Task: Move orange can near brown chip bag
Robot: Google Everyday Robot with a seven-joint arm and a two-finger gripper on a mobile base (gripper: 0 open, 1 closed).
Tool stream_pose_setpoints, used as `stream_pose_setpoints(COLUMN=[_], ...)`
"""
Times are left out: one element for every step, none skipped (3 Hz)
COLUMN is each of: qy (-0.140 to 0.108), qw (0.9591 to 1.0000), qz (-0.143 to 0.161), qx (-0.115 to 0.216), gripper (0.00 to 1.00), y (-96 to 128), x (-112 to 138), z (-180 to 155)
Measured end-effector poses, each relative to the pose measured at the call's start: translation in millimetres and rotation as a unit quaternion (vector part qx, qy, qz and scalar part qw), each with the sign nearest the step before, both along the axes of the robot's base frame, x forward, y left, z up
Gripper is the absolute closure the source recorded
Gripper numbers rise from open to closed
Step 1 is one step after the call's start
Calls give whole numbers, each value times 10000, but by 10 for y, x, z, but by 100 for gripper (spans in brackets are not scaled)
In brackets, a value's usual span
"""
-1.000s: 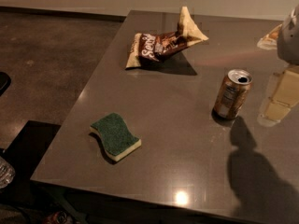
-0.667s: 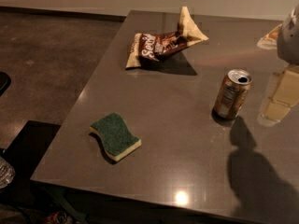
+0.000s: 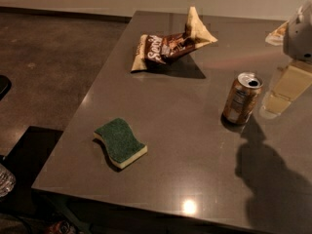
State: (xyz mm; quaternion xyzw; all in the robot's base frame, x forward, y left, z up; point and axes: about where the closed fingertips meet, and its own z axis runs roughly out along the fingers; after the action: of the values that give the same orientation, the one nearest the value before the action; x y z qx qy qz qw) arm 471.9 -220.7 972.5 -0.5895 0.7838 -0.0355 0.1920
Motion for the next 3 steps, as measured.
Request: stream_pose_setpoints(qy=[87, 238, 401], qw=[9998, 9991, 9982], qz=[-102, -199, -239], qx=[143, 274, 387], gripper=[0, 0, 0], y=[-55, -94, -94], x=[152, 232, 254], z=[-139, -274, -386])
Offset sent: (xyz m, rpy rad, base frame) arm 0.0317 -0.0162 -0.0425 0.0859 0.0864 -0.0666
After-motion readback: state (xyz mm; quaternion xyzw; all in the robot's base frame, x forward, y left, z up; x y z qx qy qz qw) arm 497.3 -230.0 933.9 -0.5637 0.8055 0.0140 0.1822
